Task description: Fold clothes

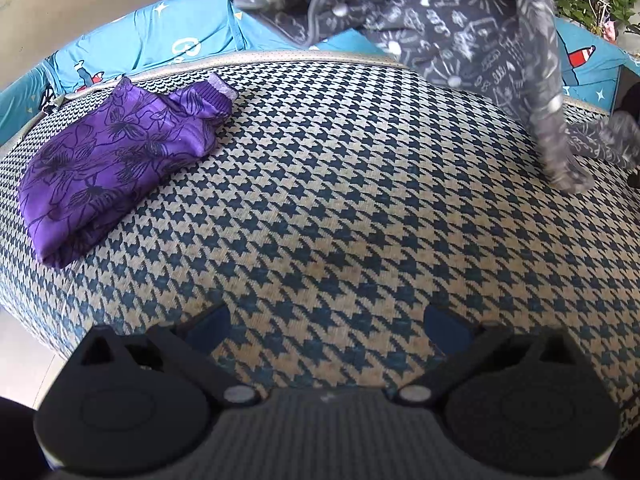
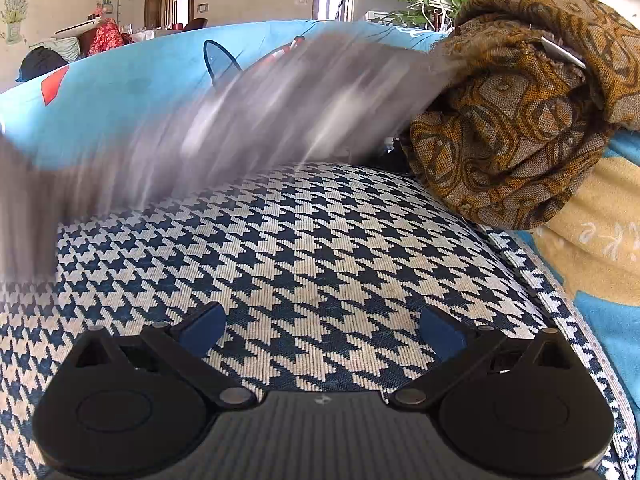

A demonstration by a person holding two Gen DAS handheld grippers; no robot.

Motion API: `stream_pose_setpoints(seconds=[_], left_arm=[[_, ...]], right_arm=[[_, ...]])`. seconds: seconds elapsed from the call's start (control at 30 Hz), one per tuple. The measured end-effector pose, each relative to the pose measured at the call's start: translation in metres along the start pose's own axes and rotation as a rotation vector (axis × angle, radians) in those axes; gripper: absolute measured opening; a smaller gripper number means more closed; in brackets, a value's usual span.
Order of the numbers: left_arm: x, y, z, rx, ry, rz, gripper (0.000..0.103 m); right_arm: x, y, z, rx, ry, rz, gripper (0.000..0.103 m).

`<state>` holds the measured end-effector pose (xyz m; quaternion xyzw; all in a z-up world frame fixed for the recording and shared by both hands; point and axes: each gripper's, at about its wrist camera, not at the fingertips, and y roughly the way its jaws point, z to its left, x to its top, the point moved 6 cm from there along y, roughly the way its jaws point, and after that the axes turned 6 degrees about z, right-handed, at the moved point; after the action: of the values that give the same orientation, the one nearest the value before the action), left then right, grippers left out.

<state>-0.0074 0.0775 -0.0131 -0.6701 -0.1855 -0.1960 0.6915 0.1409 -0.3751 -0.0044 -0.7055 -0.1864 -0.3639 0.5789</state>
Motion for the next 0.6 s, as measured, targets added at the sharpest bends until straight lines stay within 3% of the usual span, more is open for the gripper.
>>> stream_pose_setpoints(seconds=[0.6], left_arm=[[-0.001,-0.012,0.012,0.002,-0.033,-0.016,0.103]], right_arm=[[-0.002,-0.002,0.0,-0.001,0.0,-0.001,0.103]])
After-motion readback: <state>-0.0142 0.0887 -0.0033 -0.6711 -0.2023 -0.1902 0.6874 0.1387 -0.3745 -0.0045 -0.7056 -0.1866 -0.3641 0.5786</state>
